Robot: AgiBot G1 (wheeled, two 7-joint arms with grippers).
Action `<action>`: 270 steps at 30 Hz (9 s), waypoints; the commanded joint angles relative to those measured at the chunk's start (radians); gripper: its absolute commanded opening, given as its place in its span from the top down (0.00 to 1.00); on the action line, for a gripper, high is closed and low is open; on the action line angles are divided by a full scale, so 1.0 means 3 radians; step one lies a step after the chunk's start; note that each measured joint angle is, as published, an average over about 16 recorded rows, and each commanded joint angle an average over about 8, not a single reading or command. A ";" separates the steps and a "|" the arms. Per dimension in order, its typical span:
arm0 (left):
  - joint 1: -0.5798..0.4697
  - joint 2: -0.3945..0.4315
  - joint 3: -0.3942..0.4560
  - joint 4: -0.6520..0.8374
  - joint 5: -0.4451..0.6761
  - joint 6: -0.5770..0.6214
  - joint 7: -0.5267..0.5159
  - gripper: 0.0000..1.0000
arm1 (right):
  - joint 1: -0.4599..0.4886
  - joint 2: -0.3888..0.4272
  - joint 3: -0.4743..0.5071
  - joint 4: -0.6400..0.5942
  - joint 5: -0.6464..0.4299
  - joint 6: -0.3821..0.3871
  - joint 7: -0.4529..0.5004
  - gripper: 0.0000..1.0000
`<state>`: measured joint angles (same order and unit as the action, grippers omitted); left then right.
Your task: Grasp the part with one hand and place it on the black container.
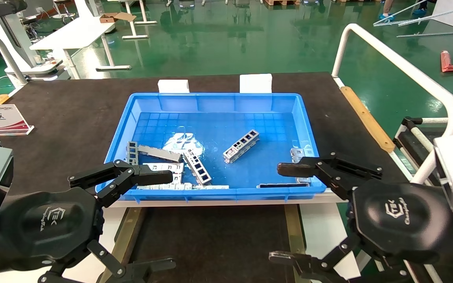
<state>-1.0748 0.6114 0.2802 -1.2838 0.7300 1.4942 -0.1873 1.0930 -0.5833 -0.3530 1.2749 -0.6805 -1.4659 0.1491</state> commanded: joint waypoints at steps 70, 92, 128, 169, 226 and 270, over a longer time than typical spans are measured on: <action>-0.0034 0.0071 0.0037 0.0093 0.0070 -0.0026 0.0040 0.00 | 0.0001 0.0000 -0.0001 -0.0002 0.0000 -0.0001 -0.0001 0.00; -0.0473 0.0609 0.0371 0.0714 0.0802 -0.0393 0.0159 0.00 | 0.0001 0.0000 -0.0002 -0.0002 0.0001 -0.0001 -0.0001 0.00; -0.1533 0.2423 0.0747 0.3247 0.1671 -0.1914 0.0997 0.00 | 0.0002 0.0001 -0.0004 -0.0002 0.0002 0.0000 -0.0002 0.00; -0.1275 0.2526 0.2290 0.2913 0.0777 -0.3180 0.0572 1.00 | 0.0002 0.0001 -0.0006 -0.0002 0.0003 0.0001 -0.0003 1.00; -0.1579 0.2323 0.2642 0.3134 -0.0575 -0.2258 0.1332 1.00 | 0.0003 0.0003 -0.0009 -0.0002 0.0005 0.0002 -0.0005 1.00; 0.0488 0.0545 0.2788 0.0568 -0.1015 -0.2639 0.0843 1.00 | 0.0004 0.0003 -0.0011 -0.0002 0.0007 0.0003 -0.0006 1.00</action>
<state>-0.9332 0.7853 1.1074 -1.1030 0.4185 0.7094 0.0706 1.0942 -0.5823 -0.3563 1.2743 -0.6785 -1.4651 0.1474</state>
